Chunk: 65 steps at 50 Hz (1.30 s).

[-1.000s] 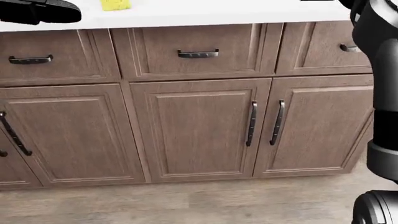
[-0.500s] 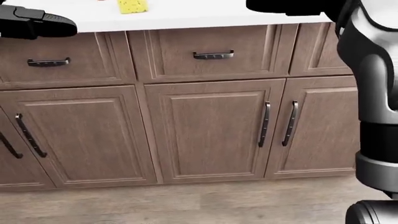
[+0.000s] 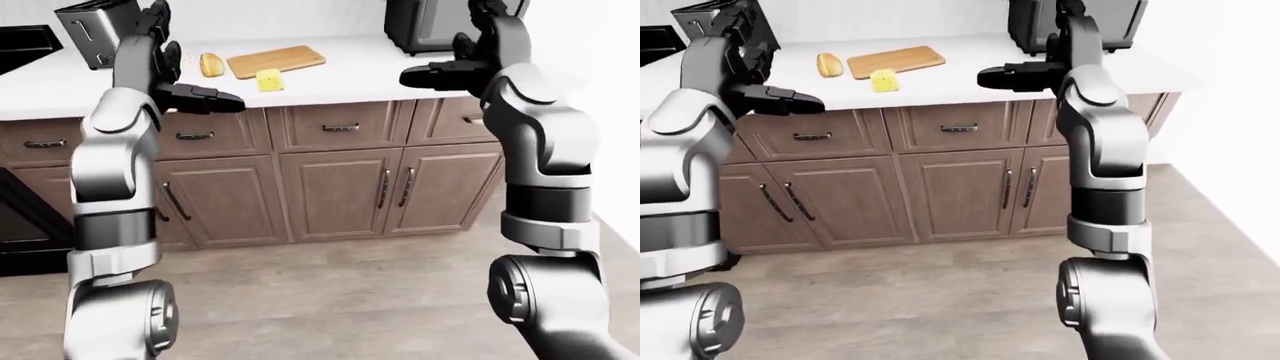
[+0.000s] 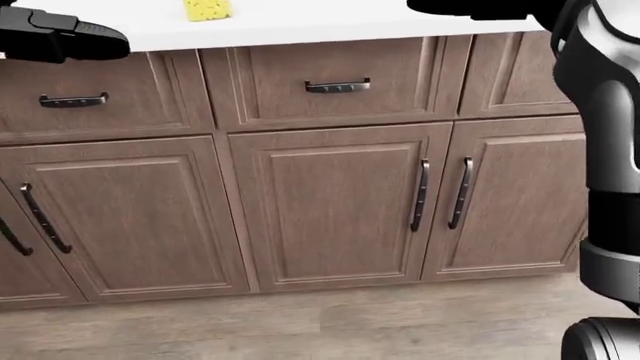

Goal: Place the bread and cheese on the cutting board.

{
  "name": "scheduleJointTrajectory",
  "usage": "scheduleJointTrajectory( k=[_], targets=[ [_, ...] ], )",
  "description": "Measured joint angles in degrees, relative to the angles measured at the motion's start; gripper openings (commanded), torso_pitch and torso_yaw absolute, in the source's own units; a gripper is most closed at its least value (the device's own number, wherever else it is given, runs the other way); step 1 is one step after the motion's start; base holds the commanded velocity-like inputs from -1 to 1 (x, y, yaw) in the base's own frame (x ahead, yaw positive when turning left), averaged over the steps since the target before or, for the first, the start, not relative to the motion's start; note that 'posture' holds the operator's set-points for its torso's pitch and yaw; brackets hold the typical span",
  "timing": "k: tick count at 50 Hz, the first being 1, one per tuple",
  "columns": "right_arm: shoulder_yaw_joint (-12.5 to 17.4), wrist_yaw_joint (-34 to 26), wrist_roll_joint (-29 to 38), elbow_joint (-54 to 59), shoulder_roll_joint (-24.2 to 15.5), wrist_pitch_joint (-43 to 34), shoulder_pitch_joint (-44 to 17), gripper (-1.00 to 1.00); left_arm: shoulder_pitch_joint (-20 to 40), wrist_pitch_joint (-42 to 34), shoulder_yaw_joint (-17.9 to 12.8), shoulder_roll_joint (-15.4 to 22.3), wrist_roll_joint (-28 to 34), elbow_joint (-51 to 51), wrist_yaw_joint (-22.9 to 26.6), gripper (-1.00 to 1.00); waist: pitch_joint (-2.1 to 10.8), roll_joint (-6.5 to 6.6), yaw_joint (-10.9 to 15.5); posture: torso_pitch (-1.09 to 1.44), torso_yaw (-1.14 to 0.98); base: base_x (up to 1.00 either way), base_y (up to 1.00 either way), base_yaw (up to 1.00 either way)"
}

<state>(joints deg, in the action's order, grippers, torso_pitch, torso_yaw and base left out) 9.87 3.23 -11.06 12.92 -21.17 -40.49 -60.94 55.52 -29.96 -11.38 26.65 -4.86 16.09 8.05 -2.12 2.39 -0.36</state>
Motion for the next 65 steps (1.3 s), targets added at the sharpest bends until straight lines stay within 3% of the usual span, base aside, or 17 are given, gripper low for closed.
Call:
scheduleJointTrajectory(
  k=[2, 3, 6, 14, 17, 19, 29, 34, 38, 50, 51, 54, 56, 61, 63, 65],
  targets=[
    [-0.3, -0.1, 0.1, 0.3, 0.1, 0.2, -0.5, 1.0, 0.2, 0.0, -0.2, 0.3, -0.1, 0.0, 0.1, 1.0, 0.45, 2.57, -0.1, 0.0, 0.0, 0.0, 0.08, 0.0],
    [-0.6, -0.1, 0.2, 0.2, 0.6, 0.5, -0.3, 1.0, -0.2, 0.2, -0.5, 0.6, -0.2, 0.0, 0.2, 1.0, 0.38, 1.98, 0.3, 0.0, 0.0, 0.0, 0.08, 0.0],
    [-1.4, -0.5, 0.0, 0.6, 1.6, 0.3, 0.2, 1.0, -1.5, 0.3, -1.4, 0.9, 0.1, 0.4, -0.1, 1.0, 0.39, 1.78, 0.7, 0.0, 0.0, 0.0, 0.08, 0.0],
    [-0.8, -0.1, -0.4, -1.4, 1.1, 0.6, -0.3, 1.0, -1.7, 0.2, -0.3, 0.4, 1.1, 0.2, 0.3, 1.0, 0.27, -3.39, 0.5, 0.0, 0.0, 0.0, 0.08, 0.0],
    [-0.7, -0.3, -0.6, -1.3, 0.9, 0.8, -0.2, 1.0, -1.5, 1.0, -0.3, 0.1, 1.7, 0.0, 0.5, 1.0, 0.68, -6.06, 0.5, 0.0, 0.0, 0.0, 0.08, 0.0],
    [-0.3, -0.5, -0.5, -1.4, 0.5, 0.6, 0.6, 1.0, -2.2, 2.2, 0.0, -0.8, 1.7, 0.3, 0.5, 1.0, 0.4, -4.64, -0.1, 0.0, 0.0, 0.0, 0.08, 0.0],
    [-0.2, -1.1, 0.4, -0.5, 0.4, 0.4, 0.6, 1.0, -1.6, 1.9, 0.2, -0.3, 1.8, 0.9, 0.8, 1.0, 0.3, -2.02, 0.1, 0.0, 0.0, 0.0, 0.19, 0.0],
    [-0.4, -0.8, 0.7, -1.1, 1.2, 0.7, 0.5, 1.0, -1.6, 2.1, -0.2, 0.2, 1.6, -0.5, 1.3, 1.0, 0.8, 2.54, -0.3, 0.0, 0.0, 0.0, 0.27, 0.0],
    [-1.7, -1.5, 0.2, -0.8, 2.0, 0.3, 1.6, 1.0, -3.2, 2.2, -1.2, 0.3, 1.8, 0.6, 0.9, 1.0, 0.15, 1.25, 0.2, 0.0, 0.0, 0.0, 0.26, 0.0],
    [-0.4, -1.2, 0.2, -1.3, 0.7, 0.8, 1.2, 1.0, -2.9, 2.6, -0.7, -0.3, 1.7, 0.6, 0.6, 1.0, 0.43, -5.47, 0.0, 0.0, 0.0, 0.0, 0.26, 0.0],
    [-0.2, -1.2, 0.3, -1.2, 0.5, 1.0, 1.5, 1.0, -3.0, 2.9, -0.4, -0.7, 1.7, 0.5, 0.5, 1.0, 0.2, -4.63, -0.4, 0.0, 0.0, 0.0, 0.26, 0.0],
    [0.3, -1.0, 0.7, -0.1, 0.4, 1.1, 2.8, 1.0, -3.4, 3.2, 0.8, -1.4, 1.5, 1.4, 0.9, 1.0, 0.7, -4.83, -0.5, 0.0, 0.0, 0.0, 0.26, 0.0],
    [0.2, -0.9, 0.9, 0.3, 0.4, 0.9, 2.7, 1.0, -3.3, 3.0, 0.7, -1.2, 1.5, 1.8, 1.1, 1.0, 0.85, -4.29, -0.4, 0.0, 0.0, 0.0, 0.25, 0.0],
    [0.3, -1.1, 0.9, -0.6, 0.1, 1.0, 1.9, 1.0, -2.9, 3.5, 0.1, -0.9, 1.7, 0.9, 0.9, 1.0, 0.13, -0.26, -0.5, 0.0, 0.0, 0.0, 0.26, 0.0],
    [0.2, -1.1, 0.9, -0.6, 0.2, 1.1, 1.5, 1.0, -2.6, 3.5, 0.1, -0.7, 1.7, 1.2, 0.9, 1.0, 0.63, 2.44, -0.5, 0.0, 0.0, 0.0, 0.26, 0.0],
    [-0.6, -1.3, 0.9, -0.9, 1.1, 1.6, 2.0, 1.0, -3.0, 3.5, -0.5, -0.3, 1.8, 1.5, 0.7, 1.0, 0.33, 1.54, 0.2, 0.0, 0.0, 0.0, 0.26, 0.0]
  ],
)
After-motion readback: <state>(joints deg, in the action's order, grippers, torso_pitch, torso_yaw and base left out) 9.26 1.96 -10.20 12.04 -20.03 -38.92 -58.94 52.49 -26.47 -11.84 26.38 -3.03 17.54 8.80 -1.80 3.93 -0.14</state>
